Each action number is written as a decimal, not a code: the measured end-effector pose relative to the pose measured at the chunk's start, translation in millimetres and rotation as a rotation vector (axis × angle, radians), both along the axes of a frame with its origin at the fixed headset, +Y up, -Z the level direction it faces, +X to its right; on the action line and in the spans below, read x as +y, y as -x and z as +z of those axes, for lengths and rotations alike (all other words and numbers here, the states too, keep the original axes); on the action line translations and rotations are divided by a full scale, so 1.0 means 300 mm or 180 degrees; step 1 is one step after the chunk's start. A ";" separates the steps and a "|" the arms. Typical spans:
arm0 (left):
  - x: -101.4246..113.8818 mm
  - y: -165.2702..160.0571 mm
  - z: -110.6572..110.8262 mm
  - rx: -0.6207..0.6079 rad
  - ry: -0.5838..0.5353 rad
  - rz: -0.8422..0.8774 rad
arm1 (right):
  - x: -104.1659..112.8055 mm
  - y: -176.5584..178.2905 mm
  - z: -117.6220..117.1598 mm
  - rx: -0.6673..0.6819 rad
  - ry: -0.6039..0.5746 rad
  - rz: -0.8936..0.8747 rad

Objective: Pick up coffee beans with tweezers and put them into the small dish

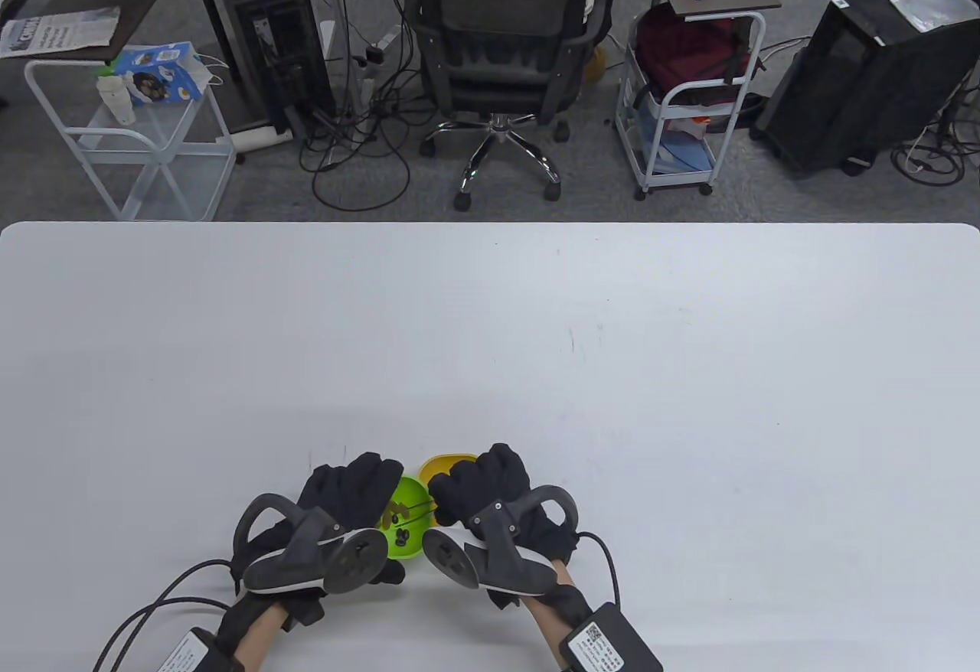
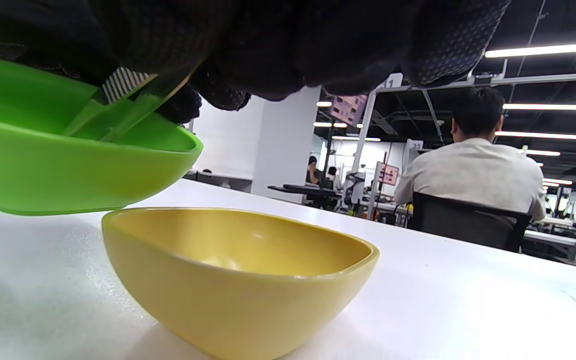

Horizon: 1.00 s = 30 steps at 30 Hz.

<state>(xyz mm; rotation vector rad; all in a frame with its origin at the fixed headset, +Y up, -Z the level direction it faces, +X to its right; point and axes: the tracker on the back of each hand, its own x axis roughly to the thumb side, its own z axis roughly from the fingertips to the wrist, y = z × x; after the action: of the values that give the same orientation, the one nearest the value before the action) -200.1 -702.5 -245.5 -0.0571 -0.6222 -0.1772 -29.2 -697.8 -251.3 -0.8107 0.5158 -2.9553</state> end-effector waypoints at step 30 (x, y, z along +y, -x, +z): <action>-0.002 -0.001 0.000 -0.0008 0.0010 0.0009 | 0.007 0.019 0.008 -0.0023 -0.0108 0.0249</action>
<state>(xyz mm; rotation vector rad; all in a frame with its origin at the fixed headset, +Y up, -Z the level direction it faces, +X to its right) -199.8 -703.0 -245.6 -0.0590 -0.6251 -0.1738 -35.0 -695.8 -248.8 -0.7974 0.5199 -2.8694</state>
